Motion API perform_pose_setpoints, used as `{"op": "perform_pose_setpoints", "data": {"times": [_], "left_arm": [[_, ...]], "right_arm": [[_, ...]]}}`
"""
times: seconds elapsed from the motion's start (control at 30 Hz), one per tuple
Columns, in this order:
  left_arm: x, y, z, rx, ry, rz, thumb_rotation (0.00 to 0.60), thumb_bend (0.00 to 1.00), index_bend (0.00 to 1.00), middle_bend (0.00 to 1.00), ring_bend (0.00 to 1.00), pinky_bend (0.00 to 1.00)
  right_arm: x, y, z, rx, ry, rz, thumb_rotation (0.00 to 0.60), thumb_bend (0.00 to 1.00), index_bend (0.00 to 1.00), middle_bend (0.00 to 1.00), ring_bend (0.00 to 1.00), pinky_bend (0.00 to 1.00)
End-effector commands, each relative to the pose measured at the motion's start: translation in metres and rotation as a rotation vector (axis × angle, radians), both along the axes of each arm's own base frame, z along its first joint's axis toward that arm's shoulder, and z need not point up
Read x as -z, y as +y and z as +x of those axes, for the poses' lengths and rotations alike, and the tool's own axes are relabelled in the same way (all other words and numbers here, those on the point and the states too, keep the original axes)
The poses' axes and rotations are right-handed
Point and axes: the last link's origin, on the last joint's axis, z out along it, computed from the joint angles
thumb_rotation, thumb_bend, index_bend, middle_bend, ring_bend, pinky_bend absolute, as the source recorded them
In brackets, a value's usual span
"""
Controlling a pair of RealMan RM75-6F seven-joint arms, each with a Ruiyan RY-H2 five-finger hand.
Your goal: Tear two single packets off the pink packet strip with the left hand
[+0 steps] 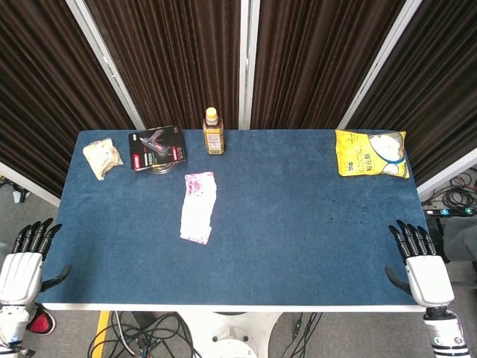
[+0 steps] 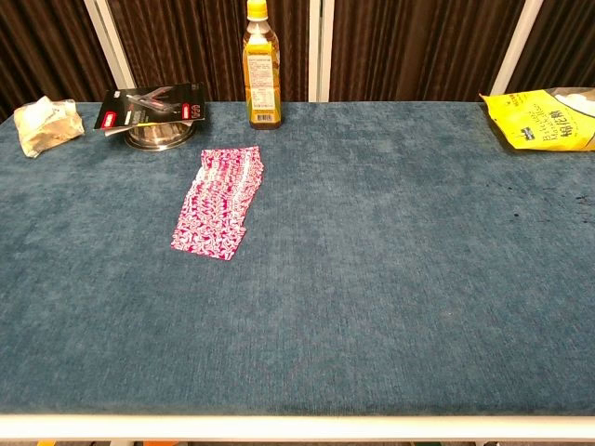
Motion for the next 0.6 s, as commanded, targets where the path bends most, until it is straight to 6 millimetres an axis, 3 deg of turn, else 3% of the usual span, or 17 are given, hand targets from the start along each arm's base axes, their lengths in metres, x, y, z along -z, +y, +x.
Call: {"op": "perform_pose_setpoints", "data": {"times": [0.03,0.53,0.6], "left_arm": [[0.000,0.000,0.000,0.001,0.000,0.000,0.600,0.23,0.12,0.03,0.00,0.06],[-0.001,0.001,0.004,0.001,0.012,-0.012,0.600,0.23,0.12,0.03,0.00,0.06],[0.001,0.001,0.004,-0.007,0.016,-0.013,0.600,0.24,0.12,0.03,0.02,0.11]], "right_arm": [[0.000,0.000,0.000,-0.001,0.000,0.001,0.600,0.17,0.00,0.00,0.00,0.00],[-0.008,-0.003,0.002,-0.005,-0.014,-0.018,0.600,0.17,0.00,0.00,0.00,0.00],[-0.012,-0.003,0.002,-0.007,-0.012,-0.026,0.600,0.17,0.00,0.00,0.00,0.00]]}}
